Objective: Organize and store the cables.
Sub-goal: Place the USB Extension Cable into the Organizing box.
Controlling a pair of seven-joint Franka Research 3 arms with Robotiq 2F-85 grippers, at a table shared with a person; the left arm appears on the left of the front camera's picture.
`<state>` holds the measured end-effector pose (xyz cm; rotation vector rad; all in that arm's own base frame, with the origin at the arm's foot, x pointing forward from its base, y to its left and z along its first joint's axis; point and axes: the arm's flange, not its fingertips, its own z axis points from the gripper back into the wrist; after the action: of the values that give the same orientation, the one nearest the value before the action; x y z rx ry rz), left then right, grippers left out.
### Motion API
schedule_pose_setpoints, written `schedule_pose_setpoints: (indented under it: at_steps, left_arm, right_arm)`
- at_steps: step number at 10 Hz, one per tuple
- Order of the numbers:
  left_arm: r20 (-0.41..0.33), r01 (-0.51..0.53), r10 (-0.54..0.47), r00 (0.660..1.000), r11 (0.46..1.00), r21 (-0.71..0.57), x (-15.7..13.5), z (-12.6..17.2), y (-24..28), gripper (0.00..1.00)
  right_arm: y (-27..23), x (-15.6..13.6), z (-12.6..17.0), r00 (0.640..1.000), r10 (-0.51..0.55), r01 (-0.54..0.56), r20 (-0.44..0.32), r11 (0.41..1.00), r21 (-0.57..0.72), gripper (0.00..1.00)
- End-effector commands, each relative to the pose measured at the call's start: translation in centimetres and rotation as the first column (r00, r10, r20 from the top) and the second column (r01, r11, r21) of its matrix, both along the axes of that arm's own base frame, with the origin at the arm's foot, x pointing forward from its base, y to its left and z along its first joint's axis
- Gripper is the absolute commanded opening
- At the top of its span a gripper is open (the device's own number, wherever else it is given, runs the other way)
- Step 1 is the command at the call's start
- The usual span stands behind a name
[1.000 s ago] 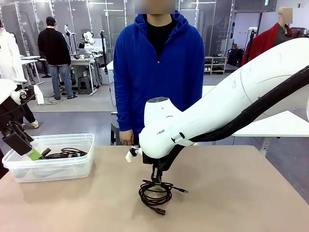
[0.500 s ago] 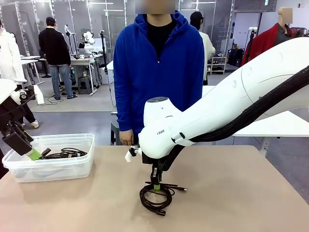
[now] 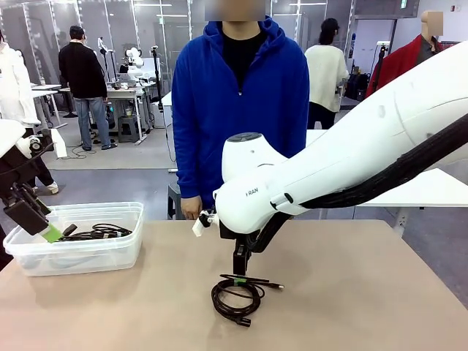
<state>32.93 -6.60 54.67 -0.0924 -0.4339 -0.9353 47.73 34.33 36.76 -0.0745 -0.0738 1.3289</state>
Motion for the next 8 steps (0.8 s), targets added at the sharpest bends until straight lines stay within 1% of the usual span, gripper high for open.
schedule_pose_setpoints:
  at_steps: [1,3,6,8]
  left_arm:
    - [0.0,-0.001,0.001,1.0,1.0,0.011,0.0,0.3,0.0,0.98]
    - [0.0,-0.001,0.001,1.0,1.0,0.011,0.0,0.3,0.0,0.98]
    - [0.0,0.0,0.0,1.0,1.0,0.0,0.0,0.0,0.0,0.98]
    - [0.002,0.049,-0.049,0.999,0.998,0.041,-0.1,0.0,0.2,0.98]
  right_arm:
    - [-1.8,-1.5,1.2,0.999,-0.012,0.011,0.036,0.999,0.03,1.0]
    - [-3.1,-1.9,2.5,0.999,-0.014,0.011,0.051,0.998,0.054,1.0]
    - [-5.0,-2.2,3.6,0.997,-0.031,0.026,0.07,0.997,0.068,1.0]
    - [-6.4,-3.0,4.6,0.997,-0.024,0.017,0.074,0.995,0.095,1.0]
